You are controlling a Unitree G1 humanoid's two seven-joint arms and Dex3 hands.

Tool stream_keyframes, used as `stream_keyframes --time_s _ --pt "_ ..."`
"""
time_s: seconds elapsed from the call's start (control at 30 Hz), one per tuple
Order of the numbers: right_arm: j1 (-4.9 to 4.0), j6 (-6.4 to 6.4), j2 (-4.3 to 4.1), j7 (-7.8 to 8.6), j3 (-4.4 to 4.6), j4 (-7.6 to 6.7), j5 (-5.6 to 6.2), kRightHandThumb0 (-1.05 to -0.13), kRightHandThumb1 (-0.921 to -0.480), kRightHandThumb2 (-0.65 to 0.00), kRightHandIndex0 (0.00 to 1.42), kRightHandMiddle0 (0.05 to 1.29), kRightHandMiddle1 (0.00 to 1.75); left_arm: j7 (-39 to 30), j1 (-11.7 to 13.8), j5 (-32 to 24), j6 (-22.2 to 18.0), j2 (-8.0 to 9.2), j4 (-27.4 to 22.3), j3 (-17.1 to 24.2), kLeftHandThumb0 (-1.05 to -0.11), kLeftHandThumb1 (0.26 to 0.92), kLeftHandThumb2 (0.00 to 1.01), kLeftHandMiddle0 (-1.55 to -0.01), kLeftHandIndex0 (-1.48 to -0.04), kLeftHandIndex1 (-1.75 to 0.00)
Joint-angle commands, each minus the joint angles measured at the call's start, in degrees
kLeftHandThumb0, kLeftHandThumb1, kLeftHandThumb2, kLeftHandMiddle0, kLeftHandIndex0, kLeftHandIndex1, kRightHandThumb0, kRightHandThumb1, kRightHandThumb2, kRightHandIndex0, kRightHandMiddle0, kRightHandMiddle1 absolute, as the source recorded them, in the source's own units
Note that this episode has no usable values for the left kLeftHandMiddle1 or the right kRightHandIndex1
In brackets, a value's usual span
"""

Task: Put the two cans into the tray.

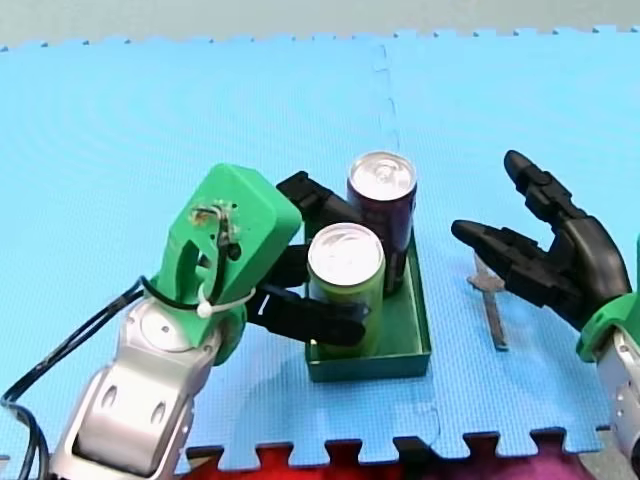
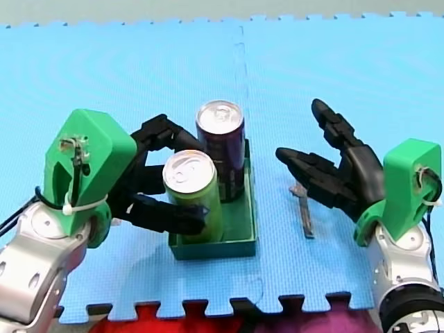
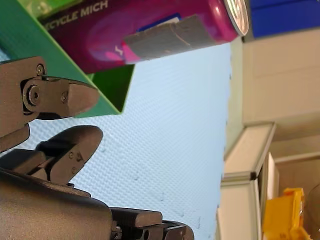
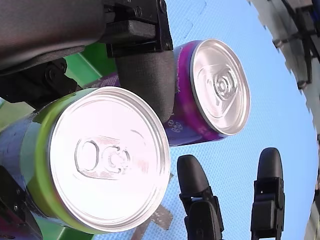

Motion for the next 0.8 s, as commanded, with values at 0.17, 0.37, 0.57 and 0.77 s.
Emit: stream_keyframes --time_s 0.17,0.37,0.57,0.77 --pt "0.29 -0.49 -0.15 -0.39 0.2 -0.33 -0.19 -1.048 -0.921 -0.307 0.62 0.13 0.0 0.17 0.34 0.16 -0.21 0.25 1.13 0.25 -0.182 0.731 0.13 -0.84 -0.53 -1.75" --pt "0.48 -0.61 -0.09 -0.29 0.3 -0.43 -0.18 -1.048 -0.921 -0.304 0.61 0.13 0.0 0.27 0.61 0.37 -1.36 0.33 2.52 0.23 -0.184 0.729 0.13 -0.84 -0.53 -1.75" --pt "0.54 -0.71 -0.14 -0.39 0.4 -0.39 -0.28 -1.048 -0.921 -0.303 0.61 0.14 0.0 0.6 0.69 0.76 -2.48 0.28 3.79 -0.01 -0.185 0.727 0.13 -0.83 -0.53 -1.75" --pt "0.54 -0.74 -0.29 -0.21 0.45 -0.33 -0.31 -1.048 -0.921 -0.303 0.61 0.14 0.0 -0.21 0.08 0.51 -2.31 0.8 4.19 -0.11 -0.334 0.736 0.09 -0.78 -0.46 -1.74"
